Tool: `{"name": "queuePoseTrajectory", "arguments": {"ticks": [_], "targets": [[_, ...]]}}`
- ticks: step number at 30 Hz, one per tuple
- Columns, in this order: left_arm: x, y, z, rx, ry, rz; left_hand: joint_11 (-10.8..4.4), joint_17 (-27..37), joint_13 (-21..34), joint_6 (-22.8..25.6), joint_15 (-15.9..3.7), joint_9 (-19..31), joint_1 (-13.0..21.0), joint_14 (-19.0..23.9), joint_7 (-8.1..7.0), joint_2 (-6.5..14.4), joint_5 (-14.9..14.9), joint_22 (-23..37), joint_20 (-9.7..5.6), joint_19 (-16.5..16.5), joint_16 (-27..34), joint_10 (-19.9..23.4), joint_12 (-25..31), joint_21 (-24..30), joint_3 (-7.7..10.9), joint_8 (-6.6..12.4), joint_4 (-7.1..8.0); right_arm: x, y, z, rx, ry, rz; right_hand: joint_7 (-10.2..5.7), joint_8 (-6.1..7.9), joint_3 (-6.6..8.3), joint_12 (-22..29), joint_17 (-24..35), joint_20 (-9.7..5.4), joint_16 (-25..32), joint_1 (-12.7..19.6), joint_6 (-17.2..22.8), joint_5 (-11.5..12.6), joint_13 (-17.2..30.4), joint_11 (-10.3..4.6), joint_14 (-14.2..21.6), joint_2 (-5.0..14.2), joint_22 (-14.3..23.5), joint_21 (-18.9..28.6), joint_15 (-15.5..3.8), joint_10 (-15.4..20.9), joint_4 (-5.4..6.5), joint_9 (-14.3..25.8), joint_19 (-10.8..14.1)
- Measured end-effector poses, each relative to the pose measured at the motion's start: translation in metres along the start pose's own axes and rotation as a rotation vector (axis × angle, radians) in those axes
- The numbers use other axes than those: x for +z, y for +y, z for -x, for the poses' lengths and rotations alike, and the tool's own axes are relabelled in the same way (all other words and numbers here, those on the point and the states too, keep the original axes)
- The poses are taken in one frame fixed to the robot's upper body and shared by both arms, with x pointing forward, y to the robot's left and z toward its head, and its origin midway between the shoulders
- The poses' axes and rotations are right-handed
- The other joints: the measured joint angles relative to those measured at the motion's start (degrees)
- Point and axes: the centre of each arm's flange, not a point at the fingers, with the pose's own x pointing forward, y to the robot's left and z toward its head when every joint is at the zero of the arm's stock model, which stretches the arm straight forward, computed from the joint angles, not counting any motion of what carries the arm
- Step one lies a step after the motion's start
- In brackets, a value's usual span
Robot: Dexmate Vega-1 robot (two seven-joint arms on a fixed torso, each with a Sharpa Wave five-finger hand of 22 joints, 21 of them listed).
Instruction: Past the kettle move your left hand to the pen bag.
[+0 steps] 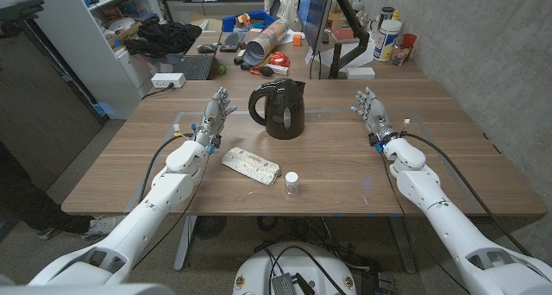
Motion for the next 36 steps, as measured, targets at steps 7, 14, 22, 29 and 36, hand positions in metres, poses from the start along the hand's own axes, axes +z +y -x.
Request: {"name": "queuePoseTrajectory", "arguments": {"ticks": [7,14,22,29,36], "targets": [[0.003,-0.002,-0.001,-0.005,-0.012,-0.023,0.01,0.0,0.0,-0.21,0.0,-0.01,0.0,0.0,-1.02,0.0,0.0,0.0,0.0,0.0,0.02,0.0,0.0,0.0,0.0,0.0,0.0,-0.002,-0.001,0.0,0.006,0.006,0.004,0.0,0.0,0.0,0.0,-0.01,0.0,0.0,0.0,0.0,0.0,0.0,0.0,0.0,0.0,0.0,0.0,0.0,0.0,0.0,0.0,0.0],[0.009,-0.004,-0.001,-0.014,-0.031,-0.058,-0.11,-0.01,-0.01,-0.11,0.0,-0.01,0.23,0.0,-1.53,0.23,0.0,-0.16,0.0,0.0,0.43,-0.13,0.0,0.0,0.23,0.4,-0.24,-0.004,-0.004,0.001,-0.001,0.006,-0.005,0.0,0.0,0.0,0.0,-0.01,0.0,0.0,0.0,0.0,0.0,-0.01,0.0,0.0,-0.01,-0.01,-0.58,0.0,-0.01,0.0,-0.01,0.0],[0.017,-0.007,-0.001,-0.028,-0.056,-0.114,-0.19,-0.01,-0.01,-0.11,0.0,-0.01,0.23,0.0,-1.53,0.23,0.0,-0.16,0.0,0.01,0.43,-0.22,0.0,0.0,0.23,0.4,-0.24,-0.006,-0.006,0.002,-0.003,0.01,-0.008,0.0,0.0,0.0,0.0,-0.01,0.0,0.0,0.0,-0.01,0.0,-0.01,0.01,0.01,-0.01,-0.01,-0.81,0.0,-0.01,0.0,-0.01,0.0],[0.024,-0.009,-0.002,-0.041,-0.077,-0.16,-0.19,-0.01,-0.01,0.0,0.0,-0.02,0.33,0.0,-2.05,0.33,0.0,-0.16,0.0,0.01,0.43,-0.21,0.0,0.0,0.23,0.4,-0.24,-0.008,-0.007,0.003,-0.004,0.012,-0.012,0.0,0.0,0.0,0.0,-0.01,0.0,0.0,0.0,0.0,0.0,-0.01,0.01,0.01,-0.01,-0.01,-1.02,0.0,-0.01,0.0,-0.01,0.0],[0.033,-0.012,-0.001,-0.063,-0.104,-0.236,-0.18,-0.01,-0.01,0.0,0.01,-0.02,0.45,0.01,-2.04,0.45,0.0,-0.15,0.0,0.01,0.43,-0.21,0.0,0.0,0.46,0.4,-0.47,-0.009,-0.007,0.003,-0.003,0.013,-0.013,0.0,0.0,0.0,0.0,-0.02,0.0,0.0,0.0,-0.01,0.0,-0.02,0.01,0.01,-0.01,-0.01,-1.24,0.0,-0.01,0.0,-0.01,0.01]]}}
